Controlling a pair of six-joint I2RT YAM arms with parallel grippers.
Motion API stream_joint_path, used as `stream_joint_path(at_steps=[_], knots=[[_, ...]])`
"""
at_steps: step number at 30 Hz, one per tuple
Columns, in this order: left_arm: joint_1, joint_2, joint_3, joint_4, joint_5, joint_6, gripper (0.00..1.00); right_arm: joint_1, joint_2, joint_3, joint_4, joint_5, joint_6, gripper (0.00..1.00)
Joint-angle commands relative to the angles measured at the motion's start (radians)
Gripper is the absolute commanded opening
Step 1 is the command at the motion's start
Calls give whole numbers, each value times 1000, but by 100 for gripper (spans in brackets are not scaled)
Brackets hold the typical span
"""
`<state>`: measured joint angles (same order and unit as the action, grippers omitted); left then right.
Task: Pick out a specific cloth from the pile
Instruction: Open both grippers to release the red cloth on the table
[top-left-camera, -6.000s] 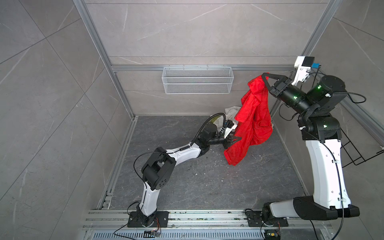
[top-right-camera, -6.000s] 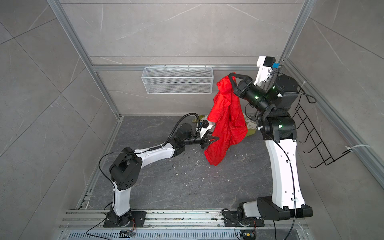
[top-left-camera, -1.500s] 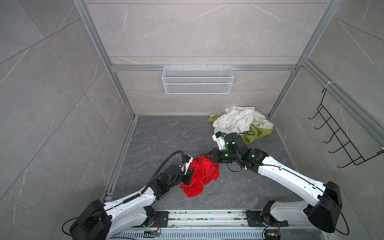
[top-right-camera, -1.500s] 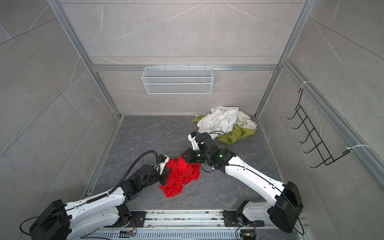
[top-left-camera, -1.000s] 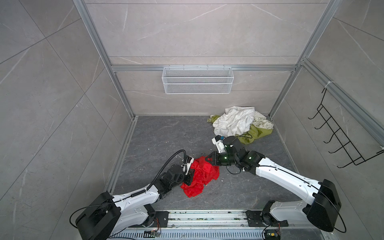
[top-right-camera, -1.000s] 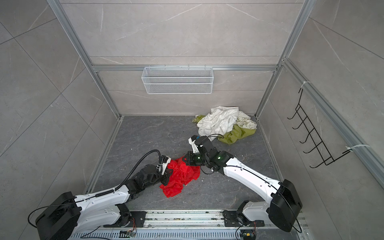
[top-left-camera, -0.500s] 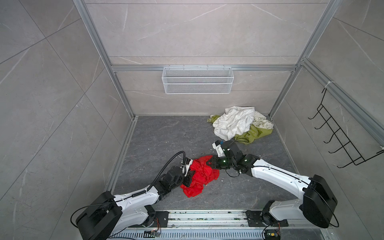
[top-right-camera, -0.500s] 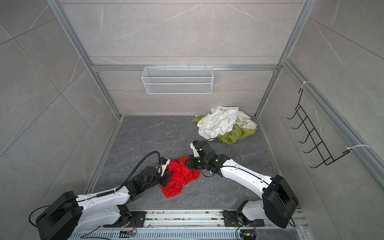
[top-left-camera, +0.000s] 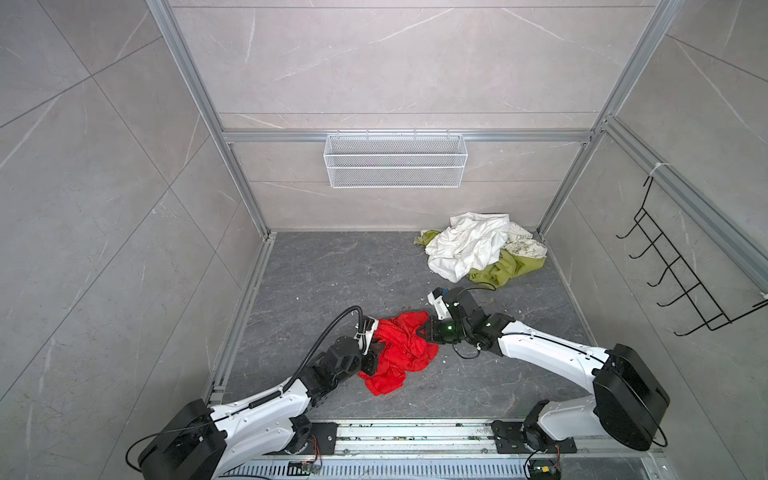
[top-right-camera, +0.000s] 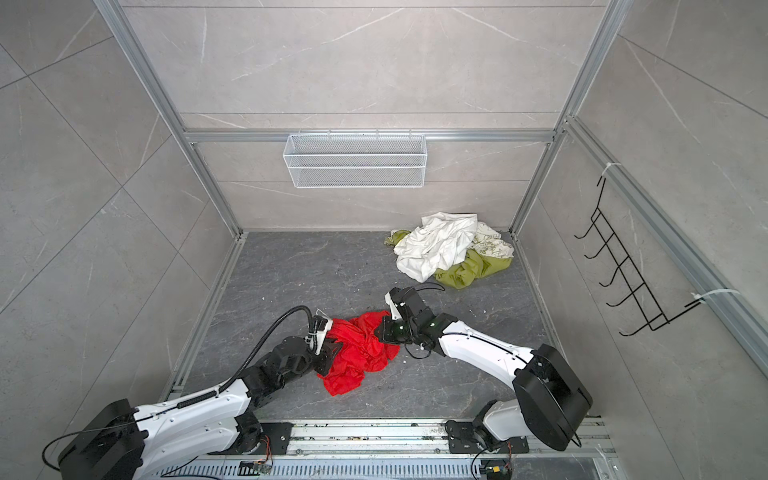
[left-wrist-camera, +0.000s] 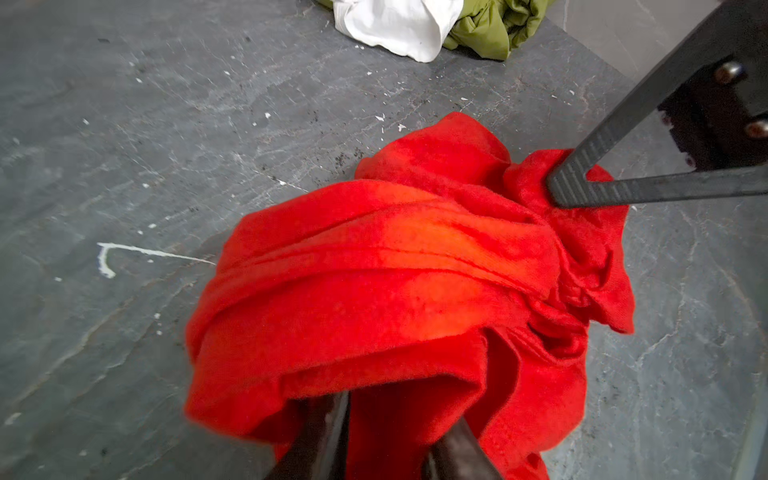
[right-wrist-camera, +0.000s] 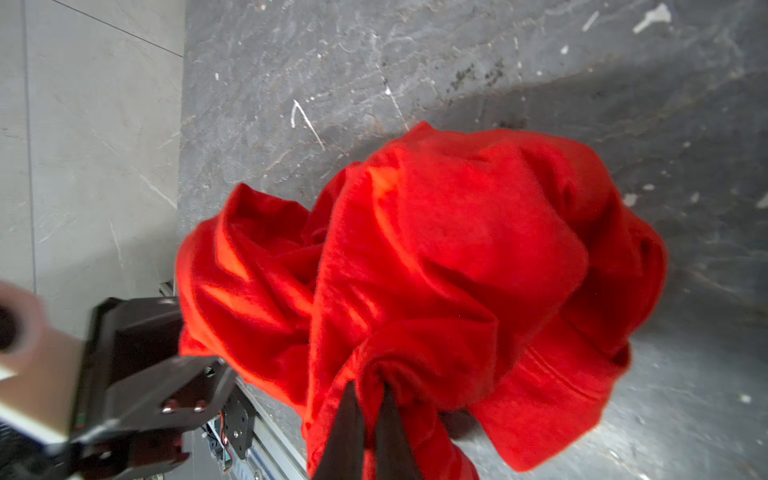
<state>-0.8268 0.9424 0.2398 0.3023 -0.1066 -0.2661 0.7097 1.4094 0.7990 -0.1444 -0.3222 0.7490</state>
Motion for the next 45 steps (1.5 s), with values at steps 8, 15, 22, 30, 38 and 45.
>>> stream_joint_path(at_steps=[8,15,22,30,38,45], knots=[[-5,-108,91,-143,-15,-32,50,-13,48,-28,36,-5,-10,0],[-4,-238,182,-299,-58,5,59,-20,70,-38,53,4,-16,0],[-6,-237,250,-288,15,43,70,-23,56,-25,27,7,-20,1],[-6,-16,335,-169,171,24,66,-23,-30,-14,-41,25,-23,31],[-5,63,304,-79,222,-22,63,-25,-130,14,-130,77,-51,39],[-2,93,219,-22,162,-28,63,-30,-149,23,-130,91,-69,43]])
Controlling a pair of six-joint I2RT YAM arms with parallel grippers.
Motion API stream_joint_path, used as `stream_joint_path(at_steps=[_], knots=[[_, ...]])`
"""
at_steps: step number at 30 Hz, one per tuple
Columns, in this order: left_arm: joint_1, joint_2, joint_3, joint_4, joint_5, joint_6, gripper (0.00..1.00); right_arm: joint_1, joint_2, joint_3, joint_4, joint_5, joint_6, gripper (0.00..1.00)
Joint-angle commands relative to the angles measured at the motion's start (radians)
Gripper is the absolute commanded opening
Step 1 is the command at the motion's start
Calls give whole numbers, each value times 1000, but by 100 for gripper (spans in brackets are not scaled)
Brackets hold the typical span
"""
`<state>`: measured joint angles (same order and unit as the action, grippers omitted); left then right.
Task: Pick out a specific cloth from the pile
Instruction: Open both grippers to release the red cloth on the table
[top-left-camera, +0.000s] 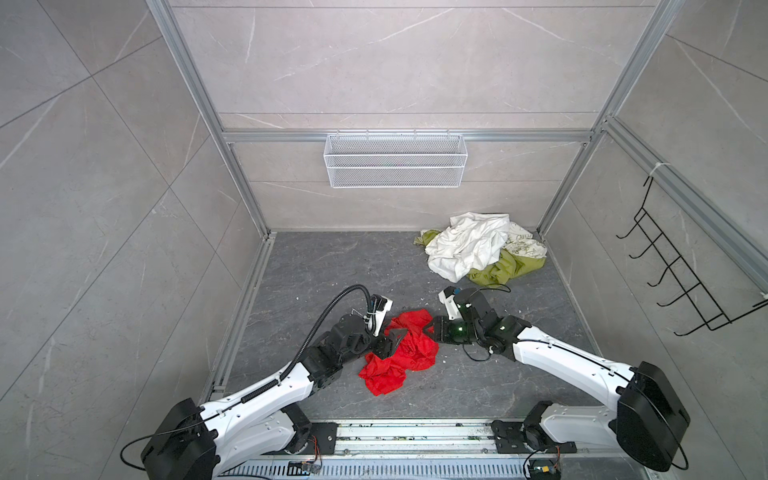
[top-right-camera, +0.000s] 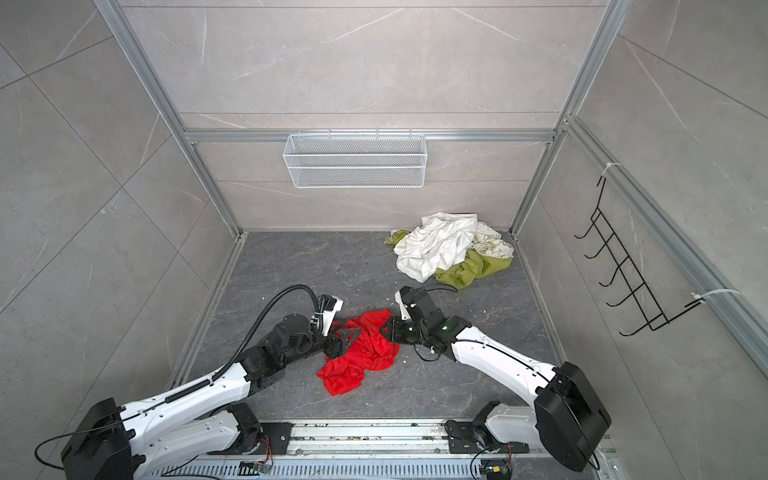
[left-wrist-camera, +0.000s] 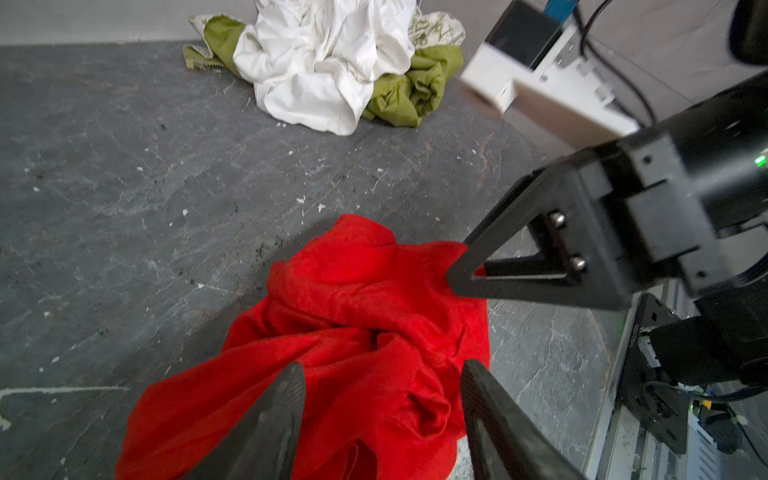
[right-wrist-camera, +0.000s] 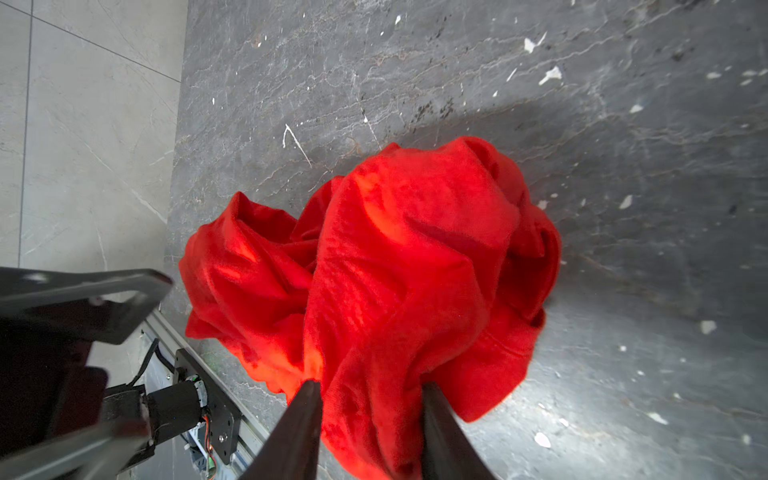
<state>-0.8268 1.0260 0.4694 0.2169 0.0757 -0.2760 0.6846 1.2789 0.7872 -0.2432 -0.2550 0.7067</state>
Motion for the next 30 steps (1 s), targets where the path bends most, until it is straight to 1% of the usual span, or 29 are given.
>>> stream_joint_path(at_steps=[1,8,13,20,26,30], knots=[[-2,14,-15,68,-24,-22,63,-5,-18,34,-34,24,-32,43],[1,48,-50,100,-50,-35,62,-10,-6,-1,-34,14,-32,48],[6,62,-123,158,-123,-35,59,-22,3,-8,-21,6,-43,45],[8,89,-162,201,-145,-61,58,-28,30,1,13,-14,-71,44],[9,105,-181,214,-151,-70,58,-35,33,-28,42,11,-69,42],[8,62,-177,177,-148,-78,57,-56,-4,-54,43,37,-67,42]])
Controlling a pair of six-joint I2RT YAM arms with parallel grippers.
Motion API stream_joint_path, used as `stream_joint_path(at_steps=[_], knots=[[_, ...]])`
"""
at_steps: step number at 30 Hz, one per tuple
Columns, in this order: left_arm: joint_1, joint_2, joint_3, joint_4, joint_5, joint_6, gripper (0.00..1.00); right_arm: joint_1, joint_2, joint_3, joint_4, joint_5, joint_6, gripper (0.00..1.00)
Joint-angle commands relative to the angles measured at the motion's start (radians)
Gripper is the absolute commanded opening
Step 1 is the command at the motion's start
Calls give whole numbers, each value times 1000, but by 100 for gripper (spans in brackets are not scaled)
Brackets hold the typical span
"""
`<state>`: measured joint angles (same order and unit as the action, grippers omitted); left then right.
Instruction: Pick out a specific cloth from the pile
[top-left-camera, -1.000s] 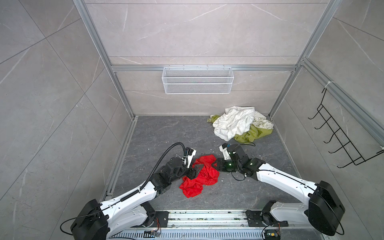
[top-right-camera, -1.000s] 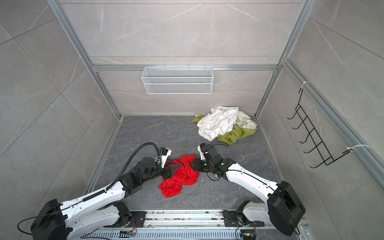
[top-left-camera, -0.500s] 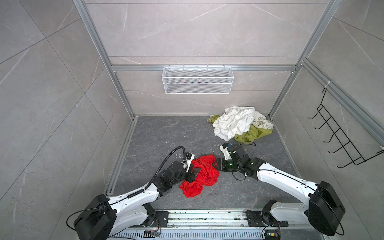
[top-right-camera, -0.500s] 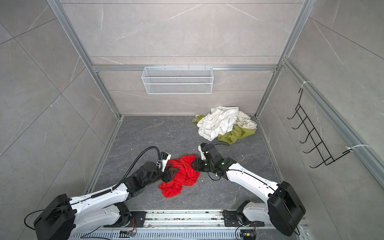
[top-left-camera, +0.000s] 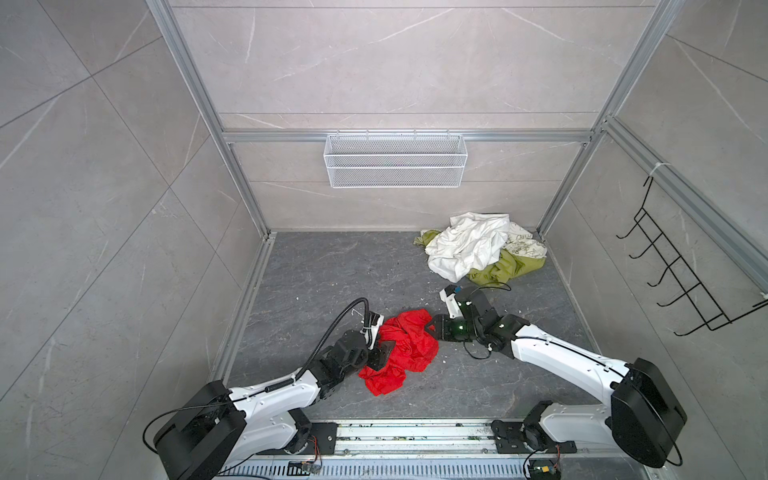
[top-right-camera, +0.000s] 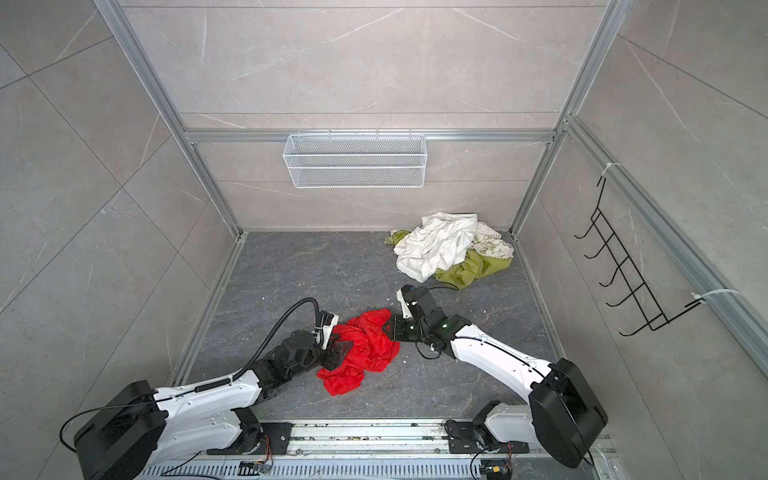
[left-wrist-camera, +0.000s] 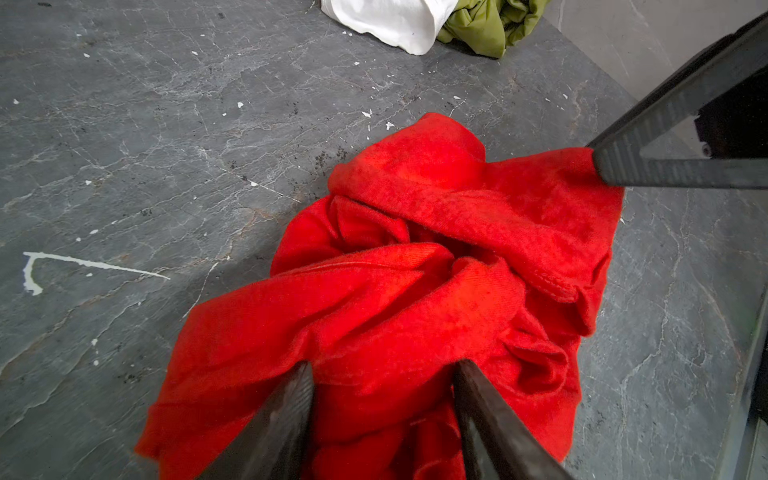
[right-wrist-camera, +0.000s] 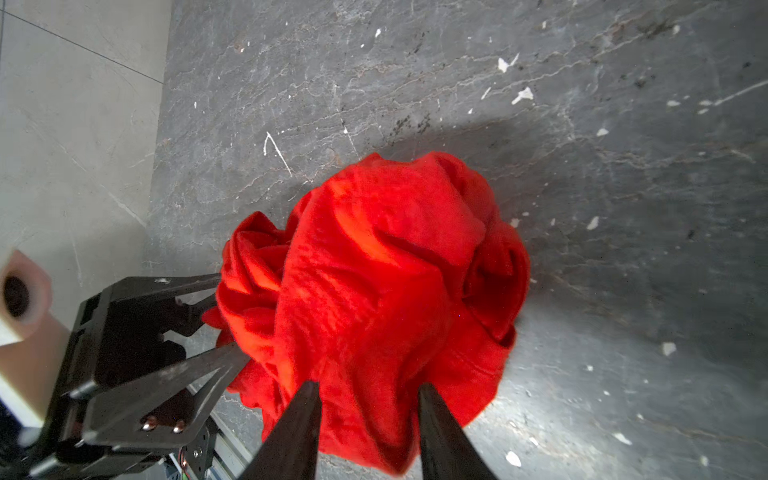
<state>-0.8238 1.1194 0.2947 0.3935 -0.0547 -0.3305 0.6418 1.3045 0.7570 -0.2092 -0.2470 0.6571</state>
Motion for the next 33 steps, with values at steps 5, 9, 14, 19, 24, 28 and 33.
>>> stream_joint_path(at_steps=[5,9,14,19,24,28,33], knots=[[6,-155,37,-130,-39,-14,58,-27,-94,-11,-24,77,-35,42],[5,-257,66,-232,-110,-1,60,-31,-171,-22,-12,116,-81,43],[7,-340,133,-345,-137,18,62,-46,-244,-27,10,229,-146,45],[23,-317,233,-438,-140,60,64,-67,-269,-39,85,339,-219,52],[161,-265,308,-512,-66,66,75,-71,-325,-87,174,568,-318,78],[272,-218,364,-561,-49,59,84,-72,-349,-122,247,805,-422,99],[296,-152,407,-592,-295,-31,100,-73,-209,-150,368,914,-606,100]])
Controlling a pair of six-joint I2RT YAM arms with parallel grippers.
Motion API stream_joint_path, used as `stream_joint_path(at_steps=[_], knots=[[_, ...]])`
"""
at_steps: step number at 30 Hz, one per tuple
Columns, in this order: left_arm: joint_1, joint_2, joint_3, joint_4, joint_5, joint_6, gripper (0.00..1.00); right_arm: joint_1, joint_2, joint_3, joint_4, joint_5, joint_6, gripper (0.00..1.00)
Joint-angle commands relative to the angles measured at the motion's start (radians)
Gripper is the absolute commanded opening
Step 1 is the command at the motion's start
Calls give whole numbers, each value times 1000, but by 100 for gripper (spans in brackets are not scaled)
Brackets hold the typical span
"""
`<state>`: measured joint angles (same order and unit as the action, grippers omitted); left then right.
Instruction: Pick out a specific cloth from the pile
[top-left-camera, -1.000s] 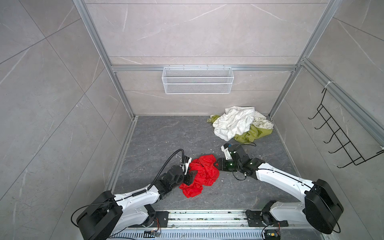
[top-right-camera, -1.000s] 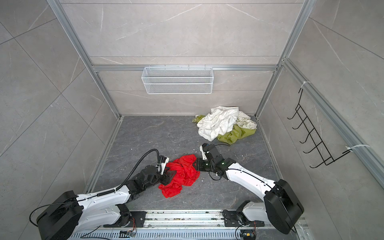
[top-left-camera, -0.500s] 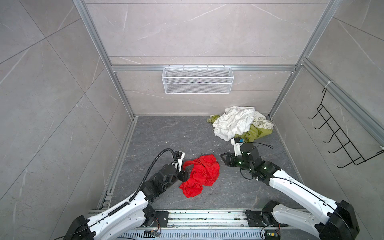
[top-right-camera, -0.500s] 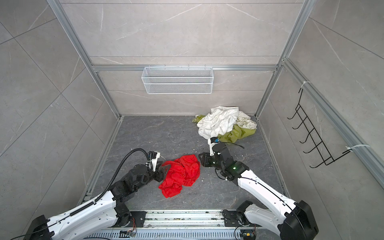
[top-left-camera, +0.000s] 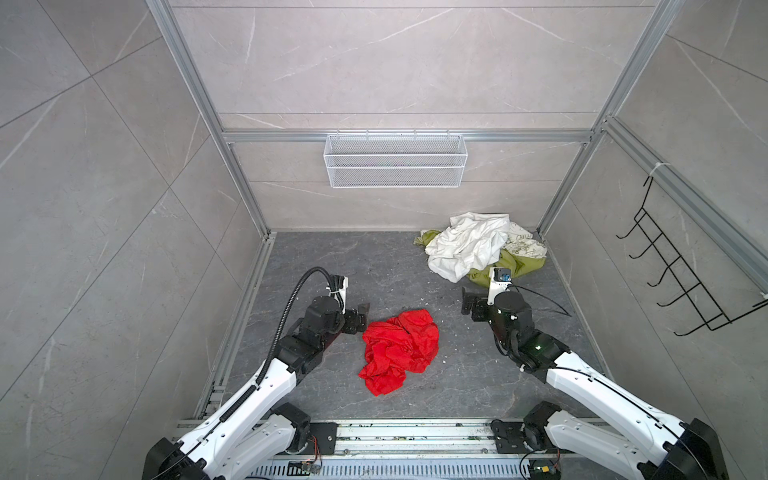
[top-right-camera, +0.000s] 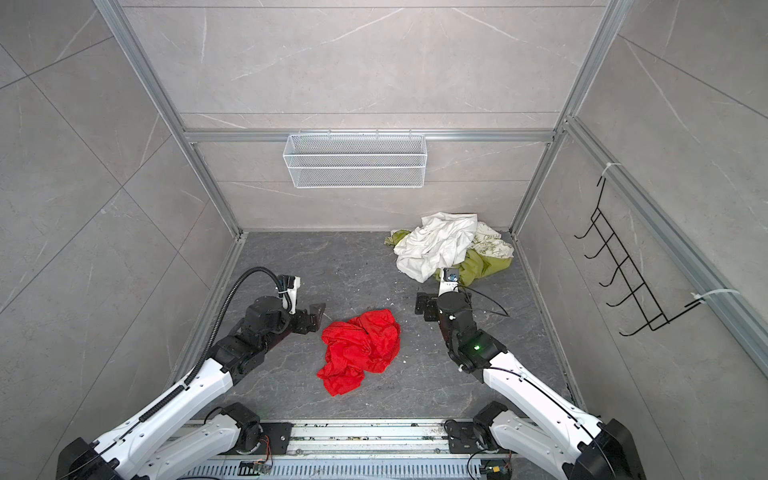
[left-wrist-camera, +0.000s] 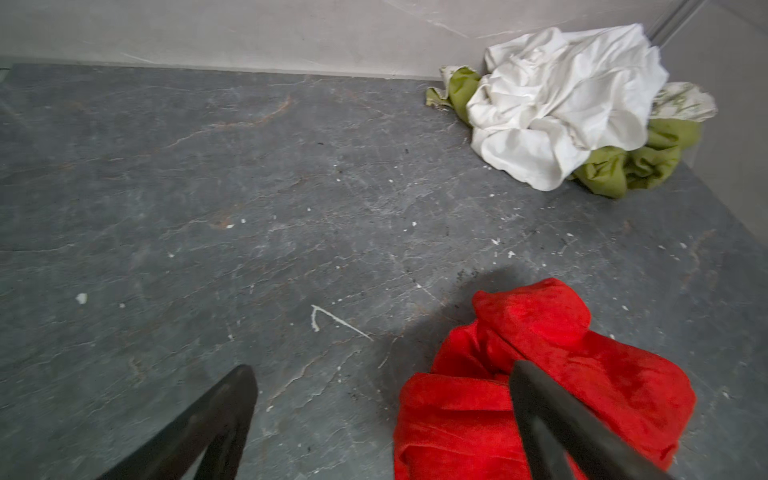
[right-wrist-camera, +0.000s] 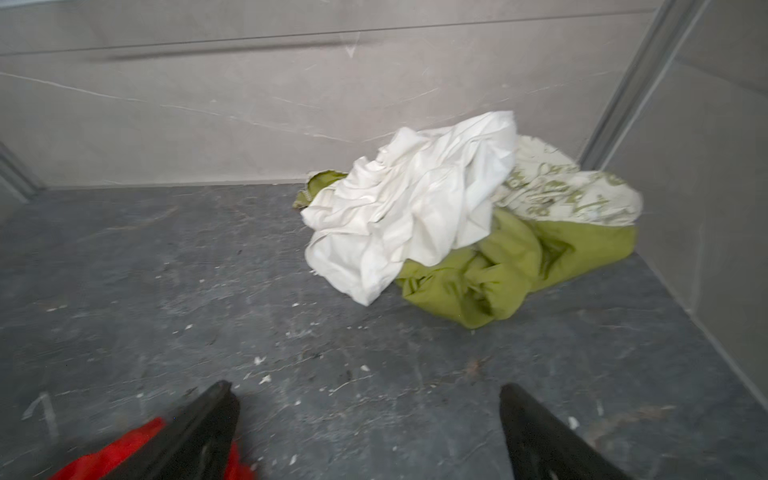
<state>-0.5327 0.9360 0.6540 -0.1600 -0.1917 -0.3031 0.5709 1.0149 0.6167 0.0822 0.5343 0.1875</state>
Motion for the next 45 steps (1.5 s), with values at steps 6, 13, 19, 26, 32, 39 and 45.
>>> stream_joint_path(at_steps=[6,13,19,26,32,39,45], knots=[[13,107,-16,83,-380,38,85,-22,172,-36,177,170,-146,100],[189,200,-29,164,-321,211,83,-99,287,1,192,142,-190,100],[297,272,-151,421,-232,369,80,-171,323,-73,358,188,-130,100],[456,392,-159,545,-39,331,78,-205,400,-137,581,145,-276,100],[504,464,-141,600,2,331,74,-255,461,-220,766,118,-248,100],[526,566,-106,683,31,322,74,-315,455,-284,860,8,-210,100],[551,536,-203,831,91,313,75,-388,438,-318,880,-104,-152,100]])
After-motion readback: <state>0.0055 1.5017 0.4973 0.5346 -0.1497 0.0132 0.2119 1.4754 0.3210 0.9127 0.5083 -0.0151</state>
